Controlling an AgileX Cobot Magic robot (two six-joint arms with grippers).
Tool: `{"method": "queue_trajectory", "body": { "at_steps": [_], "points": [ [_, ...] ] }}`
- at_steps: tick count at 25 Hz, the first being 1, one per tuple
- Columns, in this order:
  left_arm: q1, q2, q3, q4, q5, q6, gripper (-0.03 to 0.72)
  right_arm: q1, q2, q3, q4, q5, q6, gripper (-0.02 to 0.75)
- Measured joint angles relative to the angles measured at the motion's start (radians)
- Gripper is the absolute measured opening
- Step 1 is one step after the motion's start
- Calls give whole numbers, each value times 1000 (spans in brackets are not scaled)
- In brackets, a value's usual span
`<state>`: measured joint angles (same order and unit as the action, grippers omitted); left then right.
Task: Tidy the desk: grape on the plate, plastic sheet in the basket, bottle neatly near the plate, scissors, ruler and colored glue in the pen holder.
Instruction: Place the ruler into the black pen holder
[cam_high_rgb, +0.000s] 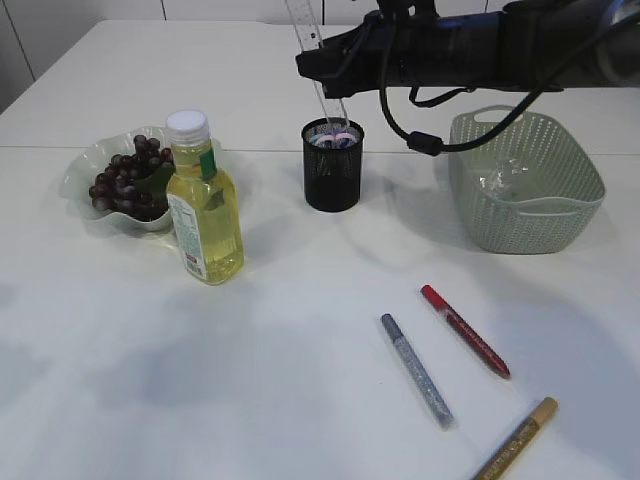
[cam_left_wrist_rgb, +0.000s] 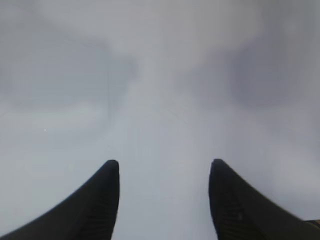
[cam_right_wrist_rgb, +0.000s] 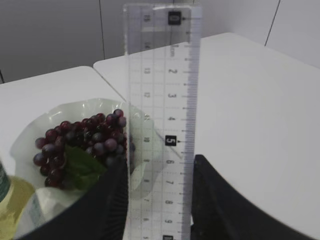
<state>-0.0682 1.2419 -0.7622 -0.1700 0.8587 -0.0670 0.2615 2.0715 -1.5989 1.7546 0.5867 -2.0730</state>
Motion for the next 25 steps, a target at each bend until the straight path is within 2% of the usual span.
{"method": "queue_trajectory", "body": {
  "at_steps": [10, 25],
  "points": [
    [0, 0, 0, 0, 43, 0, 415, -1, 197, -299, 31, -48, -6, 302],
    [0, 0, 0, 0, 44, 0, 415, -1, 390, -466, 33, -58, -3, 302]
  ]
}}
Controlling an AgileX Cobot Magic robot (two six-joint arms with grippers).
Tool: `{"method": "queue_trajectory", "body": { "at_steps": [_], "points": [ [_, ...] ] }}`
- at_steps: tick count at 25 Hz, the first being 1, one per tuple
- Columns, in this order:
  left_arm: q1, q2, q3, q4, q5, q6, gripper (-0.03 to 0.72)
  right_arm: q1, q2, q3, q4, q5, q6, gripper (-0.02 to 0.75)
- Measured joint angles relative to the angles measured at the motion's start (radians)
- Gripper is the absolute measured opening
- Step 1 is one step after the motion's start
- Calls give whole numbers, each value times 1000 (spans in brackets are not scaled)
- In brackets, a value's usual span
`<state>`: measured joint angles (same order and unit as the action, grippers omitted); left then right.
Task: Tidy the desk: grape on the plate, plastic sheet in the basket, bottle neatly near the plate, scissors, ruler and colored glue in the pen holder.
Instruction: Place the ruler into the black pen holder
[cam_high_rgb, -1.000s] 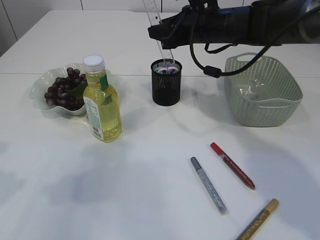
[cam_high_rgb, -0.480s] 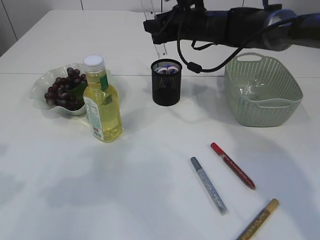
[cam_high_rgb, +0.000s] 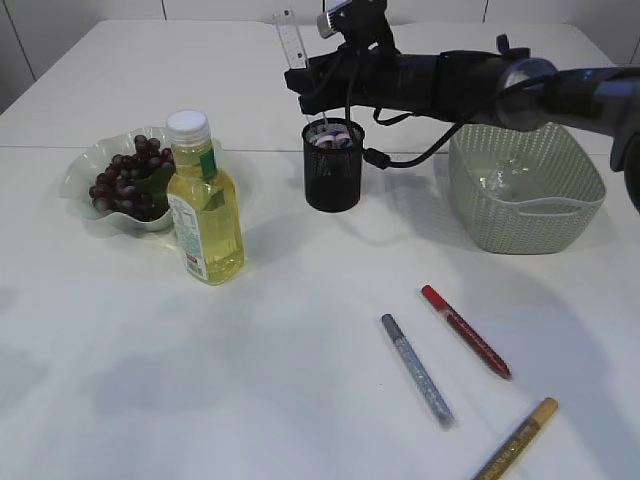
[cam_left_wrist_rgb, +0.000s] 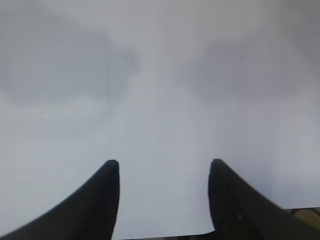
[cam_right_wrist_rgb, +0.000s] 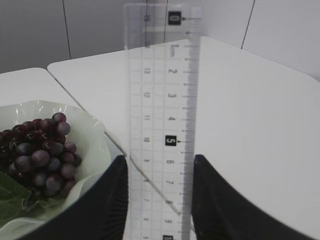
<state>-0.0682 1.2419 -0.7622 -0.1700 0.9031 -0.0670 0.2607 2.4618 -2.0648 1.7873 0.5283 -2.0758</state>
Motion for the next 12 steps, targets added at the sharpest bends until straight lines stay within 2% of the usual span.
{"method": "queue_trajectory", "body": {
  "at_steps": [7, 12],
  "points": [
    [0, 0, 0, 0, 0, 0, 415, 0, 14, -10, 0, -38, 1, 321],
    [0, 0, 0, 0, 0, 0, 415, 0, 14, -12, 2, -44, 48, 430]
  ]
}}
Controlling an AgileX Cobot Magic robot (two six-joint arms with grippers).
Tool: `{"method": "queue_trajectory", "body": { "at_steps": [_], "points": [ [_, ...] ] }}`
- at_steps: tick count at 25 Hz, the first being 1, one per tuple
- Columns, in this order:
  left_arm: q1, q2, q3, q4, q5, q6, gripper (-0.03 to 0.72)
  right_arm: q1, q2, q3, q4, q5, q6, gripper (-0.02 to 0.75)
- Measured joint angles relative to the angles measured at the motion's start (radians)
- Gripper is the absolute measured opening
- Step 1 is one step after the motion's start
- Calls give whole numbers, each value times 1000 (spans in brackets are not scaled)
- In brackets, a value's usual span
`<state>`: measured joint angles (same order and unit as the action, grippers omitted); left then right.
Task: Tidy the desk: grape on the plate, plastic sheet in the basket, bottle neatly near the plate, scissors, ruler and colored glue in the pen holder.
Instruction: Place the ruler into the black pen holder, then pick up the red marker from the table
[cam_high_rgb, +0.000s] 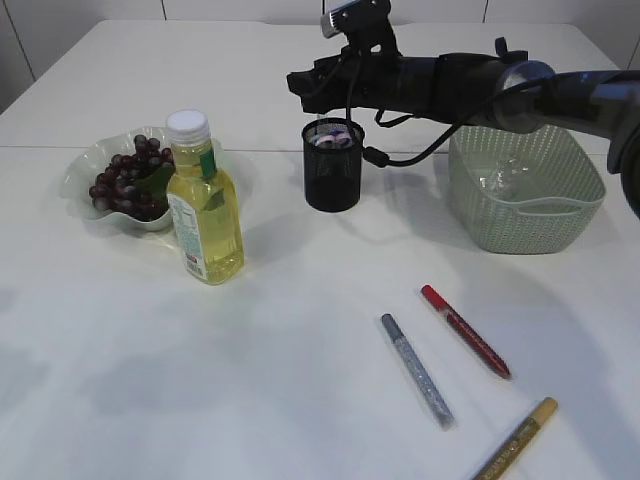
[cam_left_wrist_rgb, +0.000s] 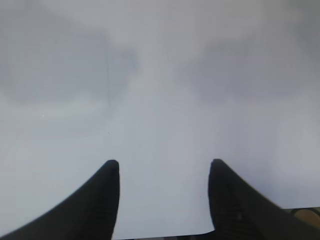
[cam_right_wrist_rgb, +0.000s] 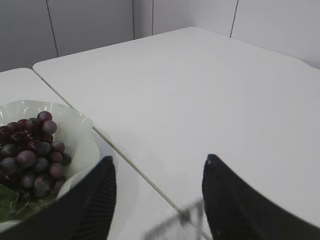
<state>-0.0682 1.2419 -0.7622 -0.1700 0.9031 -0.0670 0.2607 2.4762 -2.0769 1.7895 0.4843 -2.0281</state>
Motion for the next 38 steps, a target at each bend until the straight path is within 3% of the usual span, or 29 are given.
{"method": "queue_trajectory", "body": {
  "at_steps": [6, 8, 10, 14, 18, 21, 24, 38],
  "points": [
    [0, 0, 0, -1, 0, 0, 415, -2, 0, 0, 2, 0, 52, 453],
    [0, 0, 0, -1, 0, 0, 415, -2, -5, 0, -9, -15, 159, 455],
    [0, 0, 0, -1, 0, 0, 415, -2, -27, 0, -99, -40, 330, 455],
    [0, 0, 0, -1, 10, 0, 415, -2, -120, 0, -618, 3, 841, 454],
    [0, 0, 0, -1, 27, 0, 415, -2, -242, 0, -1196, 235, 1413, 434],
    [0, 0, 0, -1, 27, 0, 415, -2, -310, 0, -1446, 423, 1681, 419],
    [0, 0, 0, -1, 29, 0, 415, -2, -365, 20, -1534, 506, 1782, 415],
    [0, 0, 0, -2, 36, 0, 415, -2, -613, 467, -1634, 687, 1892, 405]
  ]
}}
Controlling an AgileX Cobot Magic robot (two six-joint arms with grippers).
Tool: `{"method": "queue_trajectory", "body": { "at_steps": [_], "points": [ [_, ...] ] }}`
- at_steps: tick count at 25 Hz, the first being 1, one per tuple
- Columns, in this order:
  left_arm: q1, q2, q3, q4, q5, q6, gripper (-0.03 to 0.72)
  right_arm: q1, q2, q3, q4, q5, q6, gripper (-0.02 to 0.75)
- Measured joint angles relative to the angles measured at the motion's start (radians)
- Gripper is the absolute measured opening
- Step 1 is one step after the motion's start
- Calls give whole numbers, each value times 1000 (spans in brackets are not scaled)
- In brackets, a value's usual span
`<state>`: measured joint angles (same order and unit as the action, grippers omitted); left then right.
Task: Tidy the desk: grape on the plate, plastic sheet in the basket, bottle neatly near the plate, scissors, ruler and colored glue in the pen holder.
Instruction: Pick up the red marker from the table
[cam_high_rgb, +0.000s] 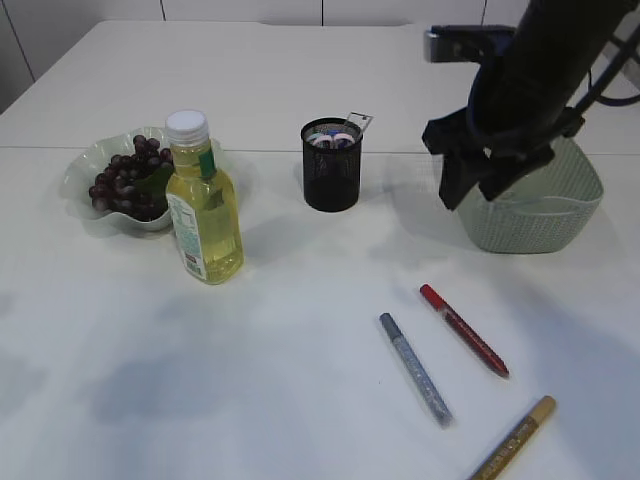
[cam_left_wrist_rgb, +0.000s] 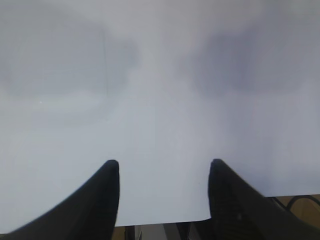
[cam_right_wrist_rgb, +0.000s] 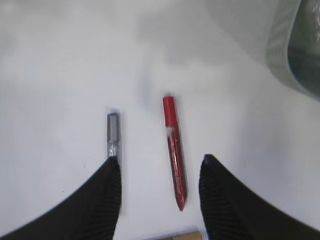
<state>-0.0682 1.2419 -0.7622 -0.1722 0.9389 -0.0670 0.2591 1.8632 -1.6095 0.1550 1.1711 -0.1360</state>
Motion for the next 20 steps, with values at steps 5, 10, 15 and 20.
{"method": "queue_trajectory", "body": {
  "at_steps": [5, 10, 15, 20],
  "points": [
    [0, 0, 0, 0, 0, 0, 415, 14, -9, 117, -33, -5, 14, 365],
    [0, 0, 0, 0, 0, 0, 415, 76, -5, 186, -100, -69, 51, 341],
    [0, 0, 0, 0, 0, 0, 415, 98, 60, 190, -133, -105, 81, 340],
    [0, 0, 0, 0, 0, 0, 415, 98, 143, 191, -155, -113, 91, 339]
  ]
}}
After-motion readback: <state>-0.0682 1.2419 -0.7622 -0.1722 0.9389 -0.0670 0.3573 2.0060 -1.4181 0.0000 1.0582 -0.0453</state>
